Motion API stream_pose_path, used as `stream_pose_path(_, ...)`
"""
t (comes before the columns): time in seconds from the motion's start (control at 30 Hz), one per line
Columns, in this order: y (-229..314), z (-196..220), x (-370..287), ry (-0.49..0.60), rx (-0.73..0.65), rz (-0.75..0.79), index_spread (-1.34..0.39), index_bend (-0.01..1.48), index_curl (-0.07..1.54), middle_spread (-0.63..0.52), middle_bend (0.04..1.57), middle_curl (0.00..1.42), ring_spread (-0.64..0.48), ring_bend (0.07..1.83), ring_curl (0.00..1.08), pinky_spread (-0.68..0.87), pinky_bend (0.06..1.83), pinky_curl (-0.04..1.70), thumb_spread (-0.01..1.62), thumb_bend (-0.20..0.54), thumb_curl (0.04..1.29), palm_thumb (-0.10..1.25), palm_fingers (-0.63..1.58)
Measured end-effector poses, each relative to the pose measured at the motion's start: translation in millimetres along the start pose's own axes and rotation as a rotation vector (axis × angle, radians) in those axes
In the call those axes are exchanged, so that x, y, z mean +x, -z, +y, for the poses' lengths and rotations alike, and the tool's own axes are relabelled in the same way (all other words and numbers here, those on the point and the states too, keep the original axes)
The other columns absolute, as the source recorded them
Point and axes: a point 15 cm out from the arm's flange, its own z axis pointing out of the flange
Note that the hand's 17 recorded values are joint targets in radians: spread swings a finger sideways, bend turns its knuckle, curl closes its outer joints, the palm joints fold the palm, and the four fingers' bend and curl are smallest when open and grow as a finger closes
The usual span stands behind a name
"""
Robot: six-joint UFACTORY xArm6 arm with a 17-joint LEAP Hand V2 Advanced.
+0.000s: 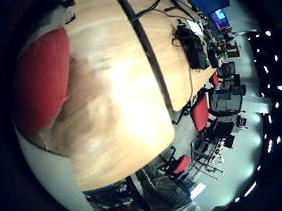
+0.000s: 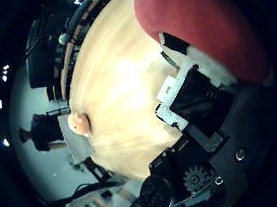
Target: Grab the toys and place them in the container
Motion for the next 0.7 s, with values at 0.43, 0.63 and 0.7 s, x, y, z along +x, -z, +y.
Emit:
stream_pose_path(0.43, 64, -3, -36, 0.038, 0.053, -0.035, -0.55, 0.34, 0.45, -0.46, 0.74, 0.7, -0.33, 1.22, 0.5, -0.42, 1.28, 0.49, 1.09, -0.008, 0.42, 1.12, 1.16)
stream_pose_path(0.63, 94, -6, -81, 0.111, 0.066, -0.04, -0.56, 0.32, 0.5, -0.46, 0.74, 0.7, -0.33, 1.23, 0.5, -0.41, 1.28, 0.5, 1.08, -0.012, 0.42, 1.13, 1.15)
stream_pose_path(0.7, 104, -9, -98, 0.136, 0.079, -0.041, -0.56, 0.3, 0.51, -0.46, 0.74, 0.7, -0.33, 1.23, 0.5, -0.41, 1.28, 0.5, 1.08, -0.012, 0.42, 1.13, 1.15)
